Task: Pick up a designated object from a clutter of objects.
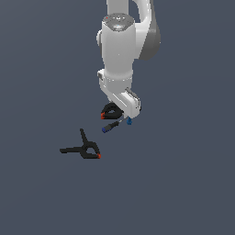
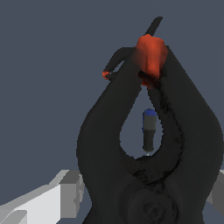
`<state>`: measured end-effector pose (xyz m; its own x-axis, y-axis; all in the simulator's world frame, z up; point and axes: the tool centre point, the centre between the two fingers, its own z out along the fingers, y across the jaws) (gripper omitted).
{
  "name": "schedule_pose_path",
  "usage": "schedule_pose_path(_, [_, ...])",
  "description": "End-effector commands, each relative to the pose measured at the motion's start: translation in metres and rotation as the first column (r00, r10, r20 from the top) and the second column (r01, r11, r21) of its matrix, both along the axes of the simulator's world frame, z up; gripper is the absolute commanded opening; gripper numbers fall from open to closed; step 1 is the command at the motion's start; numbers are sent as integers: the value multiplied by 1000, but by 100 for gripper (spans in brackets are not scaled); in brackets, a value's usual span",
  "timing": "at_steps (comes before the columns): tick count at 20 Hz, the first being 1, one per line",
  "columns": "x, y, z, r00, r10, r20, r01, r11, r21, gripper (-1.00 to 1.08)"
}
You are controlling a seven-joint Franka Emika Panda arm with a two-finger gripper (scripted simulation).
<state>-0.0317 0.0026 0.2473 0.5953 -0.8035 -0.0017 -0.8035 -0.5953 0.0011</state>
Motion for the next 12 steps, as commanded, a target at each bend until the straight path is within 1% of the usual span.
schedule_pose_path(1, [-12,2,21,1000,0,2,0,1000,0,-100])
schedule_pose_path(7, [-41,6,68,1000,0,2,0,1000,-2,-100])
schedule_pose_path(12, [-59,9,99,1000,0,2,0,1000,-2,-100])
